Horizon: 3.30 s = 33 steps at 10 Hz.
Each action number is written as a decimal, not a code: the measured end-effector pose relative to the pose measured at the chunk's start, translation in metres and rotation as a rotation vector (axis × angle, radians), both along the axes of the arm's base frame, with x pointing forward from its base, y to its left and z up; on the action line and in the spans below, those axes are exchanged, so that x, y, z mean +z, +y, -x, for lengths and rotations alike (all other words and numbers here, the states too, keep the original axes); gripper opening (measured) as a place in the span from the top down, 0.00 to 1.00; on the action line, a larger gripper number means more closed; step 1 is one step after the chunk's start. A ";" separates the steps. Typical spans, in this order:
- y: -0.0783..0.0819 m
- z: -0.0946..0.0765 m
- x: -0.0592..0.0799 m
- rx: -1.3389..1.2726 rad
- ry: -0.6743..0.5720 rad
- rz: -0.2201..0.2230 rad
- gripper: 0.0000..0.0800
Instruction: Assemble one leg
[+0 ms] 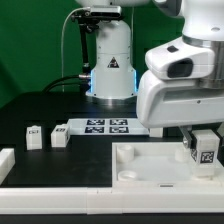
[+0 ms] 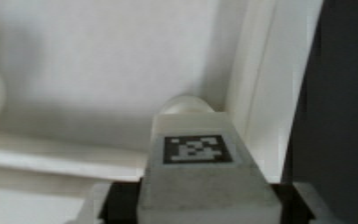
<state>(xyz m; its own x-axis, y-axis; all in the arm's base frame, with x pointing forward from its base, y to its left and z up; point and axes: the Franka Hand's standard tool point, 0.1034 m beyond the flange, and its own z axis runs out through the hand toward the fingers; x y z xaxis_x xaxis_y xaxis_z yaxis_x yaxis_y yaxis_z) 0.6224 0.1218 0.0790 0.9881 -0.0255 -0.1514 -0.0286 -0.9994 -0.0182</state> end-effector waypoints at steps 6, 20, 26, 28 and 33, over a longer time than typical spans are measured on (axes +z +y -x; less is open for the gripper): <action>0.008 0.001 0.000 -0.748 0.008 0.129 0.63; -0.002 -0.001 0.003 0.617 -0.046 -0.075 0.19; -0.003 0.000 0.002 0.653 -0.045 -0.081 0.64; -0.003 0.000 0.002 0.625 -0.044 -0.078 0.64; 0.001 0.000 0.001 -0.044 -0.055 0.017 0.64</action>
Offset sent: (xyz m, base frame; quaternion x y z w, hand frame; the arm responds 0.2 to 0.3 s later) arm -0.0051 0.0006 -0.0086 -0.0166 -0.0062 0.2888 0.9572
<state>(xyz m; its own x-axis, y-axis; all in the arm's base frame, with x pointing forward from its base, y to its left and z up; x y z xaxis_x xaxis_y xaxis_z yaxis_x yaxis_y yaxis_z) 0.6227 0.1231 0.0803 0.9929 -0.0711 -0.0958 -0.0718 -0.9974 -0.0036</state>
